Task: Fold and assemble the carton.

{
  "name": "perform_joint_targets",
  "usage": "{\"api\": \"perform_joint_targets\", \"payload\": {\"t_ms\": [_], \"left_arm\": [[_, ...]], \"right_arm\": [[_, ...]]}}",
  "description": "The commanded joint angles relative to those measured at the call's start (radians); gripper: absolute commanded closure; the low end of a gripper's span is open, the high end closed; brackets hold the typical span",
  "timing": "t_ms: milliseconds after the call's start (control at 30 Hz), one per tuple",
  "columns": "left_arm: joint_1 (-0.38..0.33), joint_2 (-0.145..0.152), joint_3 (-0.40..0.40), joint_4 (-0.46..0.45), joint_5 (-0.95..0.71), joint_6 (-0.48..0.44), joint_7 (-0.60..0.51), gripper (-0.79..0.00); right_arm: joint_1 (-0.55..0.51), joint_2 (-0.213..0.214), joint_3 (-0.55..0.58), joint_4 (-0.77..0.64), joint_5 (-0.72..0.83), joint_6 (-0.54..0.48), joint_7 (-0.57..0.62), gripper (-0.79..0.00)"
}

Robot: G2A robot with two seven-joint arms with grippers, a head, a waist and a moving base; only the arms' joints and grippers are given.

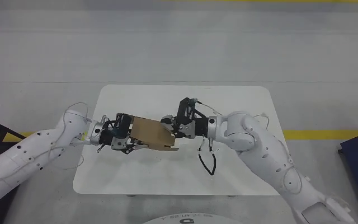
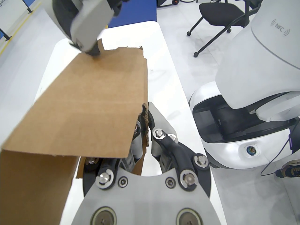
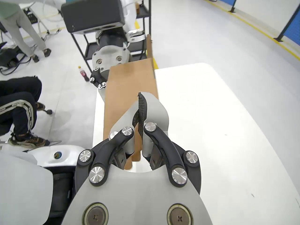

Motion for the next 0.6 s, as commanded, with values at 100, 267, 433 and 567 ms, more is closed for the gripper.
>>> {"api": "perform_joint_targets", "payload": {"t_ms": [100,267,433,567], "left_arm": [[0.004,0.029,-0.026,-0.005,0.04,0.0,0.12,0.0],[0.012,0.059,-0.041,-0.033,0.071,0.0,0.204,0.0],[0.016,0.081,-0.035,-0.063,0.045,0.0,0.204,0.0],[0.012,0.089,-0.022,-0.064,0.023,0.0,0.204,0.0]], "right_arm": [[-0.089,0.025,0.151,-0.002,0.023,0.002,-0.043,0.0],[-0.109,0.03,0.185,0.013,0.039,0.036,-0.018,0.0],[-0.066,0.02,0.104,0.012,0.048,0.001,0.027,0.0],[-0.027,0.012,0.046,0.025,0.102,-0.093,0.051,0.0]]}}
